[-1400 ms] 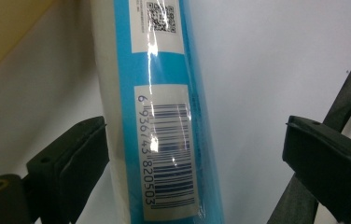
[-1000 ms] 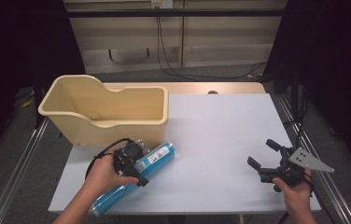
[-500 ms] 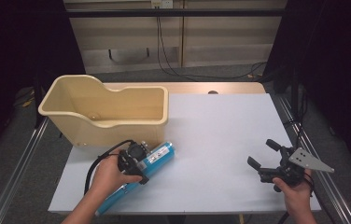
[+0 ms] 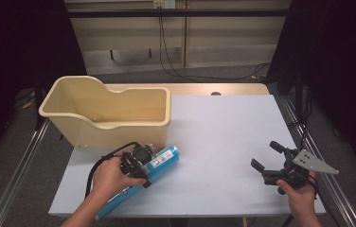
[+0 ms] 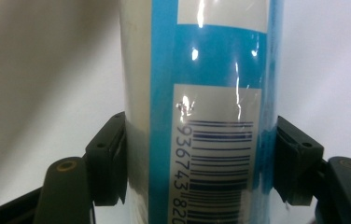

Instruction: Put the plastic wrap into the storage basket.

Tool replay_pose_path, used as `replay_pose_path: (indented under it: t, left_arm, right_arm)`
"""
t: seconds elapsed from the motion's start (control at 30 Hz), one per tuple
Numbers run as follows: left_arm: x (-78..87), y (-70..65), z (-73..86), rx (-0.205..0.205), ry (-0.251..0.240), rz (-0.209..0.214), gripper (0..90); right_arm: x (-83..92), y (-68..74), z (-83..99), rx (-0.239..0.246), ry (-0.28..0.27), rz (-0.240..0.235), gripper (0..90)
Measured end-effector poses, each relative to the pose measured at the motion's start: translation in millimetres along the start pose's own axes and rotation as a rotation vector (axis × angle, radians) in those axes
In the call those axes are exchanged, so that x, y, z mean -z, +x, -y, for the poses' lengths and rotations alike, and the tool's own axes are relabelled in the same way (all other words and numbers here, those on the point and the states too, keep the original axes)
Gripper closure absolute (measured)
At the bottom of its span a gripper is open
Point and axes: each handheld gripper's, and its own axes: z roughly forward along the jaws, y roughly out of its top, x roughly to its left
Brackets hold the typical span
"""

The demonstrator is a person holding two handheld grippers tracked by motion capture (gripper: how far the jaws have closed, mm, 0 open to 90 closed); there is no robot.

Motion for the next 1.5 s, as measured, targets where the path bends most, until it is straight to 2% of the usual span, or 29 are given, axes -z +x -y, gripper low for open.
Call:
replay_pose_path:
  t: [0.13, 0.23, 0.27, 0.47, 0.63, 0.77, 1.03, 1.3, 1.5]
  left_arm:
    - [15.9, -0.3, 0.4, -0.010, -0.035, 0.036, 32.1]
    - [29.2, -1.0, -1.0, -0.012, -0.073, 0.051, 32.2]
    - [37.5, -0.8, -2.3, -0.018, -0.094, 0.068, 32.2]
    - [55.3, 1.3, -5.8, -0.006, -0.137, 0.092, 32.2]
    - [75.0, 4.6, -11.0, -0.014, -0.153, 0.102, 32.2]
    - [93.2, 6.7, -17.2, -0.017, -0.183, 0.111, 32.2]
    - [110.1, 9.2, -25.3, -0.012, -0.207, 0.117, 32.3]
    - [131.2, 10.4, -35.0, -0.023, -0.194, 0.121, 32.2]
    - [143.9, 15.6, -41.3, -0.018, -0.209, 0.117, 32.3]
  right_arm:
    - [-0.3, -0.7, 0.1, -0.002, -0.001, 0.002, 0.8]
    - [-0.6, -0.1, -0.4, 0.000, -0.003, 0.001, 0.8]
    - [-0.8, 0.1, -0.8, 0.001, -0.006, -0.001, 0.8]
    - [-0.6, -0.4, -0.8, 0.000, -0.008, 0.001, 0.8]
    - [0.2, -1.1, -0.7, -0.004, -0.008, 0.001, 0.8]
    - [0.1, -1.3, -0.6, -0.004, -0.008, 0.001, 0.8]
    - [0.6, -1.4, -0.9, -0.006, -0.010, 0.000, 0.8]
    - [0.4, -1.6, -0.8, -0.005, -0.010, 0.000, 0.8]
    - [0.6, -1.2, -0.9, -0.006, -0.011, -0.002, 0.8]
